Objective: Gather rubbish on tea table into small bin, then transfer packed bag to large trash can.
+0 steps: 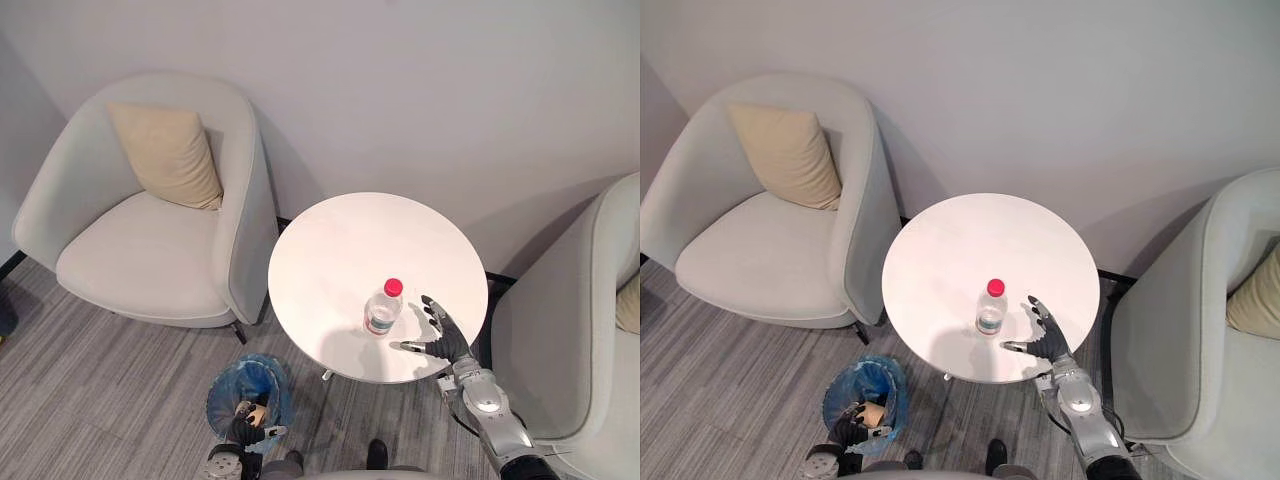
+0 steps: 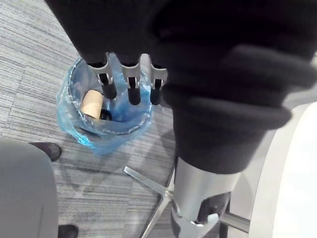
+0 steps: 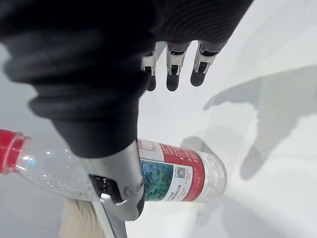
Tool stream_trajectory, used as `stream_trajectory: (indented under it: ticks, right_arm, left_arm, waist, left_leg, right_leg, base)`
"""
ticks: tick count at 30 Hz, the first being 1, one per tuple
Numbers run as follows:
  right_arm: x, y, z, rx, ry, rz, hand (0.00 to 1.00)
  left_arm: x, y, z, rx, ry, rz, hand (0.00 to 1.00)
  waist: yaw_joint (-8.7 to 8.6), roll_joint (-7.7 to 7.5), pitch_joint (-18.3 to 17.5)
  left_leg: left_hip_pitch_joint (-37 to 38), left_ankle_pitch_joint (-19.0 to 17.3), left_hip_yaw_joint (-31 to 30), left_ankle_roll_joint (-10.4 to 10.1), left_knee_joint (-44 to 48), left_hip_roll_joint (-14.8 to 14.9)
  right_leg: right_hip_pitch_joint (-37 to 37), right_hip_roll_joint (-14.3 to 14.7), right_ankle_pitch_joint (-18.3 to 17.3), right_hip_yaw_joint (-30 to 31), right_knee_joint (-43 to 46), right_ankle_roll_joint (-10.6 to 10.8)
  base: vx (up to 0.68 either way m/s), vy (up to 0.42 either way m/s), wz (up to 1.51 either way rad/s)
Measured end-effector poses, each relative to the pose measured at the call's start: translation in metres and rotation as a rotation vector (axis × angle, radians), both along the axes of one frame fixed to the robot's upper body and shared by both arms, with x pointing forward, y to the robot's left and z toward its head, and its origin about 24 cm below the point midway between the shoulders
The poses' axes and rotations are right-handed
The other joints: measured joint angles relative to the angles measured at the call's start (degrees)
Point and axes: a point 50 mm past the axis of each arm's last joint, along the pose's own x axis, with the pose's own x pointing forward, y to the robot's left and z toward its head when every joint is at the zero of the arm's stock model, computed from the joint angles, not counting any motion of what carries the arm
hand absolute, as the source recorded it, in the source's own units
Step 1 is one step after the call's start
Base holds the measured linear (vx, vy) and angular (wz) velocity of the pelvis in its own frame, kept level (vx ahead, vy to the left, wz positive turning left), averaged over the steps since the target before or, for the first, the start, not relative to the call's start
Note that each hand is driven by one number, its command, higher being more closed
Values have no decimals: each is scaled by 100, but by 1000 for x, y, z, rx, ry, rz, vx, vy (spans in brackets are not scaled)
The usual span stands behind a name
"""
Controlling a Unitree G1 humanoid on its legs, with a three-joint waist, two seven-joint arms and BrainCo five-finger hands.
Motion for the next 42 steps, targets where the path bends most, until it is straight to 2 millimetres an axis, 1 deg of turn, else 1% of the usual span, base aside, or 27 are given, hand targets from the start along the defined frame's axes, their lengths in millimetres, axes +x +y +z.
stream_trajectory:
  ticks: [4, 5, 6, 8, 10, 13, 15, 16, 19, 21, 24, 26, 27, 30, 32, 33, 35, 38, 40, 42]
  right_arm:
    - [6, 2, 3, 20, -18, -21, 0]
    - [12, 5, 3, 27, -20, -21, 0]
    - [17, 9, 5, 30, -29, -6, 0]
    - [20, 13, 8, 35, -40, 5, 0]
    - [22, 16, 9, 38, -47, 13, 0]
    - [35, 22, 15, 52, -69, 15, 0]
    - [39, 23, 17, 51, -77, 11, 0]
    - [41, 24, 19, 56, -86, 13, 100]
    - [52, 30, 27, 64, -115, 19, 100]
    - [59, 31, 33, 69, -139, 9, 100]
    - [66, 30, 41, 69, -164, 1, 100]
    - [68, 32, 42, 82, -169, 2, 100]
    - [68, 33, 42, 92, -169, 0, 100]
    - [68, 32, 43, 93, -173, -1, 100]
    - [69, 34, 49, 98, -197, 6, 100]
    - [68, 34, 51, 100, -208, 9, 100]
    - [65, 36, 63, 114, -268, 26, 100]
    - [55, 42, 80, 145, -355, 52, 100]
    - [49, 44, 85, 145, -387, 67, 100]
    - [43, 45, 87, 142, -405, 77, 100]
  left_arm:
    - [3, 0, 2, -1, -15, 1, 0]
    - [3, 0, 2, -1, -21, 0, 0]
    - [4, -1, 2, -2, -26, 0, 0]
    - [7, -2, 3, -4, -36, -4, 0]
    - [10, -3, 4, -6, -46, -8, 0]
    - [12, -3, 6, -17, -60, 4, 0]
    - [12, -4, 6, -20, -62, 8, 0]
    - [13, -4, 6, -22, -64, 11, 0]
    - [17, -5, 8, -28, -77, 12, 0]
    - [19, -9, 9, -41, -89, 14, 0]
    - [23, -12, 10, -55, -102, 22, 0]
    - [25, -12, 11, -56, -107, 21, 0]
    - [25, -13, 11, -58, -109, 20, 0]
    - [26, -13, 12, -59, -116, 19, 0]
    - [26, -13, 12, -59, -118, 19, 0]
    - [26, -13, 12, -59, -119, 19, 0]
    - [27, -13, 12, -59, -122, 18, 0]
    - [26, -13, 12, -59, -120, 16, 0]
    - [25, -13, 11, -59, -118, 17, 0]
    - [23, -13, 11, -58, -112, 18, 0]
  waist:
    - [20, -6, 37]
    - [35, 2, 56]
    - [69, 25, 85]
    - [150, 54, 142]
    - [162, 66, 199]
    - [165, 71, 301]
    - [174, 85, 327]
    - [173, 91, 354]
    - [194, 107, 479]
    - [290, 137, 510]
    - [343, 162, 573]
    - [360, 183, 615]
    - [403, 198, 626]
    - [434, 198, 627]
    - [436, 198, 627]
    - [433, 198, 627]
    - [422, 198, 626]
    - [387, 195, 625]
    - [363, 192, 624]
    - [301, 184, 619]
  left_leg:
    - [-127, 86, -197, 18, -8, -54]
    - [-135, 91, -212, 19, -4, -60]
    - [-144, 94, -221, 23, 2, -67]
    - [-150, 95, -226, 24, 4, -71]
    - [-197, 100, -284, 21, 13, -77]
    - [-321, 111, -336, 15, 53, -83]
    - [-331, 110, -358, 15, 61, -84]
    - [-338, 110, -370, 15, 66, -85]
    - [-388, 110, -418, 15, 109, -90]
    - [-459, 110, -413, 14, 148, -88]
    - [-554, 109, -443, 14, 231, -85]
    - [-565, 109, -443, 14, 253, -85]
    - [-572, 109, -444, 13, 271, -87]
    - [-575, 108, -442, 13, 281, -86]
    - [-585, 108, -441, 13, 281, -88]
    - [-589, 108, -439, 13, 281, -88]
    - [-601, 109, -429, 12, 275, -86]
    - [-580, 109, -407, 13, 258, -85]
    - [-539, 109, -374, 13, 241, -85]
    - [-454, 109, -348, 13, 213, -84]
  right_leg:
    - [-39, -45, 2, -170, 0, 1]
    - [-38, -52, 4, -181, 0, 2]
    - [-39, -58, 8, -188, 0, 4]
    - [-42, -62, 10, -191, 1, 6]
    - [-62, -64, 9, -235, 1, 6]
    - [-143, -63, 10, -286, 4, 5]
    - [-137, -62, 9, -316, 4, 5]
    - [-136, -62, 9, -332, 5, 5]
    - [-151, -62, 7, -375, 21, 4]
    - [-232, -65, 2, -363, 76, 4]
    - [-313, -66, -14, -382, 164, 7]
    - [-324, -69, -15, -380, 186, 8]
    - [-332, -72, -16, -379, 206, 9]
    - [-342, -75, -19, -372, 228, 12]
    - [-358, -80, -19, -364, 235, 14]
    - [-366, -80, -19, -359, 238, 14]
    - [-387, -80, -19, -348, 242, 14]
    - [-387, -79, -19, -327, 242, 14]
    - [-366, -80, -19, -293, 241, 14]
    - [-306, -82, -19, -266, 235, 14]
  base:
    - [-57, 2, 28]
    - [-57, 7, 10]
    - [-39, 7, 5]
    - [-20, 5, 1]
    - [-27, 1, 10]
    - [-15, -4, 10]
    - [9, 0, 8]
    - [6, 2, 7]
    - [-22, 2, 8]
    - [-42, 9, -1]
    - [-49, 6, 4]
    - [-57, 7, 0]
    - [-60, 11, -1]
    - [-39, 8, -1]
    - [-16, 4, 0]
    - [0, 0, 0]
    - [-2, 1, -2]
    - [6, 1, -2]
    - [3, 7, -7]
    - [-6, 11, -9]
